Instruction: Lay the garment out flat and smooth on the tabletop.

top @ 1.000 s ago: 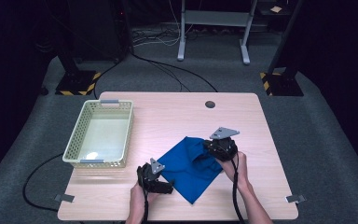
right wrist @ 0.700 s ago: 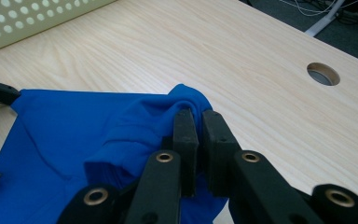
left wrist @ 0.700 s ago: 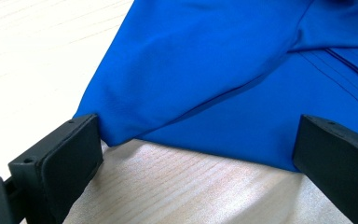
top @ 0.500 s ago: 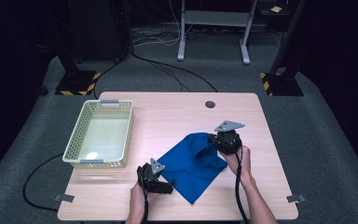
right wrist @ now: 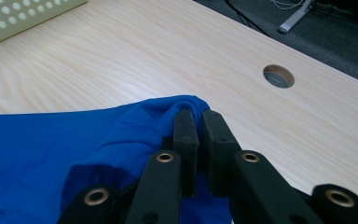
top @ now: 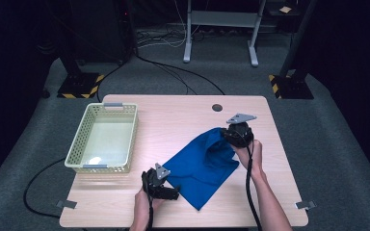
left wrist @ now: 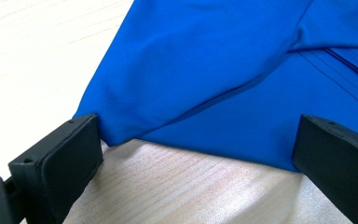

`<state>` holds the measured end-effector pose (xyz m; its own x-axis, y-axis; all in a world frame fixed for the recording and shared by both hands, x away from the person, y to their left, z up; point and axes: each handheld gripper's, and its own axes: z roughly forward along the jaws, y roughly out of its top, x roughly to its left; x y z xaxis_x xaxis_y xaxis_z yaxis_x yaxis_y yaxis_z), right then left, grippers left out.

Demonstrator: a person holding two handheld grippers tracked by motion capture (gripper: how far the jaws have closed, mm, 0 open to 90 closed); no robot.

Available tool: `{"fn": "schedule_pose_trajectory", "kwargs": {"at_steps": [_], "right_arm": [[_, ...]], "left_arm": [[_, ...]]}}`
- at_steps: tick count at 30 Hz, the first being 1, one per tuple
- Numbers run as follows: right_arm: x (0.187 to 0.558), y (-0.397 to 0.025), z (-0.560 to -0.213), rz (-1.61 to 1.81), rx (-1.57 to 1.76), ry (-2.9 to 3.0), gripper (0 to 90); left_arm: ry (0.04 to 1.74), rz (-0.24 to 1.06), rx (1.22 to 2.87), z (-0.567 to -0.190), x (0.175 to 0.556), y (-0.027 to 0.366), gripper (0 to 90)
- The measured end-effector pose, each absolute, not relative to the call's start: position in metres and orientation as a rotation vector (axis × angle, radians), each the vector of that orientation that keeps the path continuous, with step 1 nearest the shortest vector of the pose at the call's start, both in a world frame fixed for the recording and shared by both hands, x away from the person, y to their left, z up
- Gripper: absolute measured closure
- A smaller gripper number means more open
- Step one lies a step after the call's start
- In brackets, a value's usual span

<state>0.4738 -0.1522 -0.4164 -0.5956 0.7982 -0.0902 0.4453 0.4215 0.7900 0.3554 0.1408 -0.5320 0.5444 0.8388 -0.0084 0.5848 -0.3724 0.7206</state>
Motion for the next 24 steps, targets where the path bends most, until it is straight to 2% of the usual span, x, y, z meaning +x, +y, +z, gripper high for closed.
{"fn": "schedule_pose_trajectory", "kwargs": {"at_steps": [9, 17, 24], "right_arm": [[0.500, -0.154, -0.417, 1.013, 1.115, 2.209, 85.5], [0.522, -0.157, -0.431, 0.956, 1.167, 2.183, 85.0], [0.528, -0.168, -0.441, 0.975, 1.285, 2.111, 68.8]], "left_arm": [[1.143, 0.477, 2.097, -0.532, 0.355, 0.141, 1.0], [1.143, 0.476, 2.097, -0.532, 0.355, 0.141, 1.0], [1.143, 0.476, 2.097, -0.532, 0.355, 0.141, 1.0]]}}
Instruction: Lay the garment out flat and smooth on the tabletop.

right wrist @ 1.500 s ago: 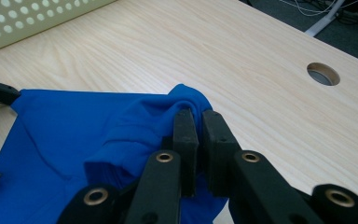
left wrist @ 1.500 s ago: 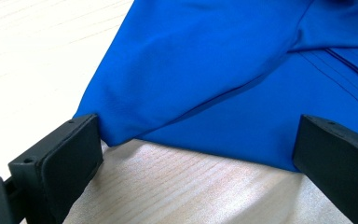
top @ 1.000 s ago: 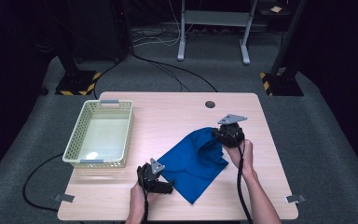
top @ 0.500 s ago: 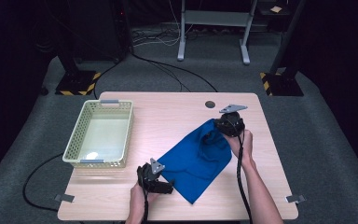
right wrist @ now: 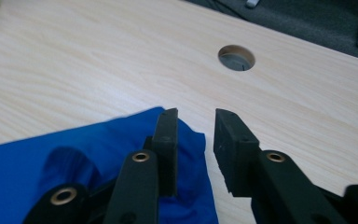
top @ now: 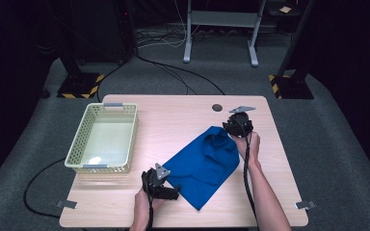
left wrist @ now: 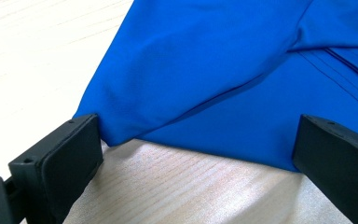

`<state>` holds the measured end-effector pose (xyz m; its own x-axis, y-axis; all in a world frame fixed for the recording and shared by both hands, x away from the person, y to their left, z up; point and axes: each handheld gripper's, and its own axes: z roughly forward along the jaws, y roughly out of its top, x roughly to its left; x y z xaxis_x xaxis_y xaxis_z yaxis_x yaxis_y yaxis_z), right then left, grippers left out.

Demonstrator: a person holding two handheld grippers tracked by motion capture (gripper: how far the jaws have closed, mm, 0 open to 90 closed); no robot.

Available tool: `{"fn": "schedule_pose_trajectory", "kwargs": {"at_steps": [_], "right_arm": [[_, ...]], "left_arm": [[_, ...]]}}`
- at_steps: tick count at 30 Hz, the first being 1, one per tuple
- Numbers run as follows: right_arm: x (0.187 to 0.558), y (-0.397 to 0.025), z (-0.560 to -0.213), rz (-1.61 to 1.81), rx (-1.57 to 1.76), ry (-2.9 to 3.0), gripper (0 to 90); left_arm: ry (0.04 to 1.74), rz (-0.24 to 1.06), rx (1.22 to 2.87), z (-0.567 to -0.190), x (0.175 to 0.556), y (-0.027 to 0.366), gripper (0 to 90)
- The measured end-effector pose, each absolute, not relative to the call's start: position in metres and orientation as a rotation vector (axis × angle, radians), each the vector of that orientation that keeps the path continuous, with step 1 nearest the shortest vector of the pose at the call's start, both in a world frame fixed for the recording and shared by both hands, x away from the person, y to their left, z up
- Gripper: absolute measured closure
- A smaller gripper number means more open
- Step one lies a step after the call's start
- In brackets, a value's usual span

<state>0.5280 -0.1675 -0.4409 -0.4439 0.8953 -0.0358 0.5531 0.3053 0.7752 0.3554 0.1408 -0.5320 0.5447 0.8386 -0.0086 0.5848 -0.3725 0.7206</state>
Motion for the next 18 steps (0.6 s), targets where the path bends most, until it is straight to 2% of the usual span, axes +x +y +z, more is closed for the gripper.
{"fn": "schedule_pose_trajectory", "kwargs": {"at_steps": [4, 10, 15, 18], "right_arm": [[0.514, -0.177, -0.435, 1.043, 1.287, 2.125, 60.5], [0.496, -0.164, -0.445, 1.036, 1.221, 2.211, 51.8], [0.507, -0.143, -0.460, 1.003, 1.238, 2.262, 42.1], [0.516, -0.133, -0.473, 0.968, 1.218, 2.272, 44.0]], "left_arm": [[1.143, 0.476, 2.096, -0.532, 0.355, 0.141, 1.1], [1.145, 0.476, 2.095, -0.532, 0.355, 0.141, 1.1], [1.143, 0.476, 2.096, -0.532, 0.355, 0.141, 1.1], [1.143, 0.475, 2.096, -0.532, 0.355, 0.141, 1.1]]}}
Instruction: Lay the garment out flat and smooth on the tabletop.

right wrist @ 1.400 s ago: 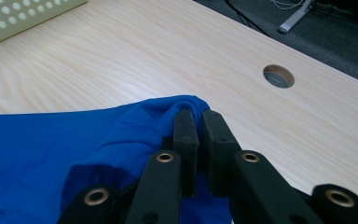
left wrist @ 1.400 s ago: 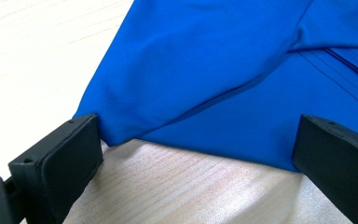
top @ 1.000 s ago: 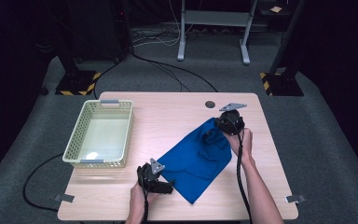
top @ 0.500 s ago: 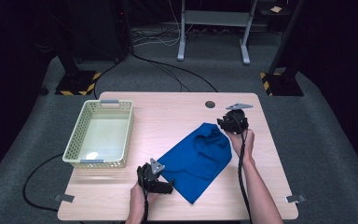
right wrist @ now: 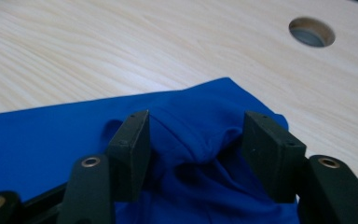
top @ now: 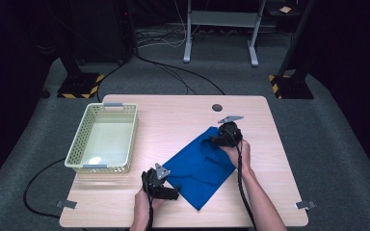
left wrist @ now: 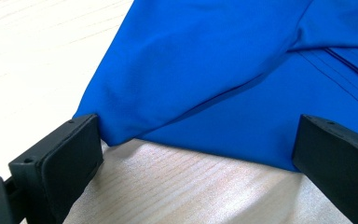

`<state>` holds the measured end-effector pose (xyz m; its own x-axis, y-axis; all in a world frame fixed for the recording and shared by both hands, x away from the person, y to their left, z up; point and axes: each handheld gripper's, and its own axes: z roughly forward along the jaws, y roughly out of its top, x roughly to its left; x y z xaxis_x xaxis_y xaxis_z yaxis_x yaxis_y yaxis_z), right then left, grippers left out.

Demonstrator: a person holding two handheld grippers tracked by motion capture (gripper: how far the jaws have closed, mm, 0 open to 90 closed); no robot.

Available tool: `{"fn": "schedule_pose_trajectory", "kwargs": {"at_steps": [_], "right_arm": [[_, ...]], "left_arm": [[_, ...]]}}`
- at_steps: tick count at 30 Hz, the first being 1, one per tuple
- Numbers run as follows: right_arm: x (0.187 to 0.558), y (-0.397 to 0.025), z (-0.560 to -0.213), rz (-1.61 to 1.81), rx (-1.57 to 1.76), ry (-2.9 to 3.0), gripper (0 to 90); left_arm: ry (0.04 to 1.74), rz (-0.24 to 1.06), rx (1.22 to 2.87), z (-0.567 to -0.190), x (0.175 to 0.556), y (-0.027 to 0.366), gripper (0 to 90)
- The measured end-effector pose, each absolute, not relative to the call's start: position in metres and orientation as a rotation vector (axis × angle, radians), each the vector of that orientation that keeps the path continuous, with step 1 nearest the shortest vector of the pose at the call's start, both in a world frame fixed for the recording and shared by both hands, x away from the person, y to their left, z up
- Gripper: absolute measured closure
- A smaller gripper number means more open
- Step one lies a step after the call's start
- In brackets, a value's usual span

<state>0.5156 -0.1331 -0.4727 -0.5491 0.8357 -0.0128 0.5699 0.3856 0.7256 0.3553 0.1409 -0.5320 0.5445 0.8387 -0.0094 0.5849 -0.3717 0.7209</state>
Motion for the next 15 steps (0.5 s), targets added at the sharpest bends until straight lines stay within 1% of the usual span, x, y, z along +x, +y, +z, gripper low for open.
{"fn": "schedule_pose_trajectory", "kwargs": {"at_steps": [2, 4, 5, 6, 10, 15], "right_arm": [[0.522, -0.132, -0.481, 0.927, 1.230, 2.288, 55.3], [0.528, -0.133, -0.485, 0.891, 1.238, 2.290, 70.7], [0.530, -0.134, -0.486, 0.879, 1.244, 2.278, 76.0], [0.532, -0.136, -0.486, 0.879, 1.249, 2.265, 83.7], [0.543, -0.142, -0.484, 0.865, 1.291, 2.231, 89.2], [0.548, -0.145, -0.479, 0.873, 1.296, 2.215, 90.0]], "left_arm": [[1.145, 0.475, 2.095, -0.532, 0.355, 0.141, 1.1], [1.145, 0.475, 2.095, -0.532, 0.355, 0.141, 1.1], [1.143, 0.474, 2.095, -0.532, 0.355, 0.141, 1.2], [1.143, 0.474, 2.095, -0.532, 0.355, 0.141, 1.2], [1.142, 0.473, 2.096, -0.532, 0.355, 0.141, 1.3], [1.144, 0.474, 2.095, -0.532, 0.355, 0.141, 1.3]]}}
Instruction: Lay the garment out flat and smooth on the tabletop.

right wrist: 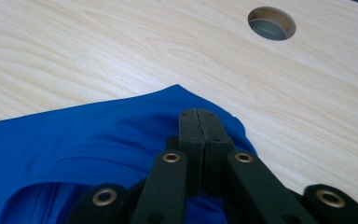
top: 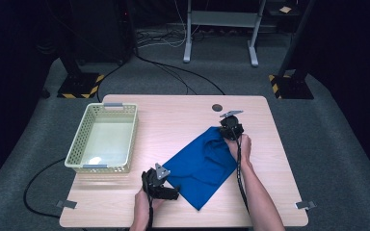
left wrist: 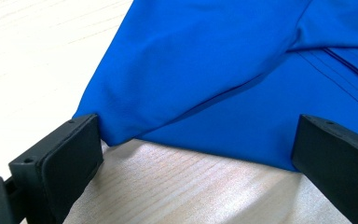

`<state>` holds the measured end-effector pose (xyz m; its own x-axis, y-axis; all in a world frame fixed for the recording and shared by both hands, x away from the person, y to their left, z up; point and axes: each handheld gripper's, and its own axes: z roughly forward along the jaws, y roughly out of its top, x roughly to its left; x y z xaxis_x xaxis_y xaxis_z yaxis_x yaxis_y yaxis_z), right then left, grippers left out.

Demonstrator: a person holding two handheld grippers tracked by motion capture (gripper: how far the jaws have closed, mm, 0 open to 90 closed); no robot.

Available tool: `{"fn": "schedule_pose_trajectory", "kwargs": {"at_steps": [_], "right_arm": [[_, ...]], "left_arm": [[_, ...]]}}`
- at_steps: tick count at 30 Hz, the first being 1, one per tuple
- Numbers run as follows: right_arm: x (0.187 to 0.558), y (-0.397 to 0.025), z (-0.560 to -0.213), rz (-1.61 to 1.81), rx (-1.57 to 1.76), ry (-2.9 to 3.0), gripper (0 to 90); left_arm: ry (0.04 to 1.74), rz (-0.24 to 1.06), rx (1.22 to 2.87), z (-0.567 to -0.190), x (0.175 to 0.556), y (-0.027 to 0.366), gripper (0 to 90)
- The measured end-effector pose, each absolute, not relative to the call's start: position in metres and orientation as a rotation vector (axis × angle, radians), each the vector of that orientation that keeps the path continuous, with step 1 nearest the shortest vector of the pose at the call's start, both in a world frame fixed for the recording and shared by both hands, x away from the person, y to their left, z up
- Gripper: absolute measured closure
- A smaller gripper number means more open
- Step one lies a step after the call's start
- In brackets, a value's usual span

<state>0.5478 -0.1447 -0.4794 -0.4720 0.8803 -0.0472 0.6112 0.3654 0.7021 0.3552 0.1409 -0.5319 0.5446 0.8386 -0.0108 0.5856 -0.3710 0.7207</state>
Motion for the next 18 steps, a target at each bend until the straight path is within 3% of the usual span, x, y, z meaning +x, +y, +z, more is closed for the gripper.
{"fn": "schedule_pose_trajectory", "kwargs": {"at_steps": [6, 9, 18], "right_arm": [[0.543, -0.155, -0.471, 0.926, 1.294, 2.171, 89.9], [0.531, -0.164, -0.464, 0.998, 1.296, 2.148, 81.5], [0.473, -0.202, -0.478, 1.047, 1.354, 2.171, 35.6]], "left_arm": [[1.143, 0.475, 2.097, -0.532, 0.355, 0.141, 1.4], [1.144, 0.476, 2.097, -0.532, 0.355, 0.141, 1.5], [1.144, 0.481, 2.076, -0.529, 0.353, 0.140, 1.8]]}}
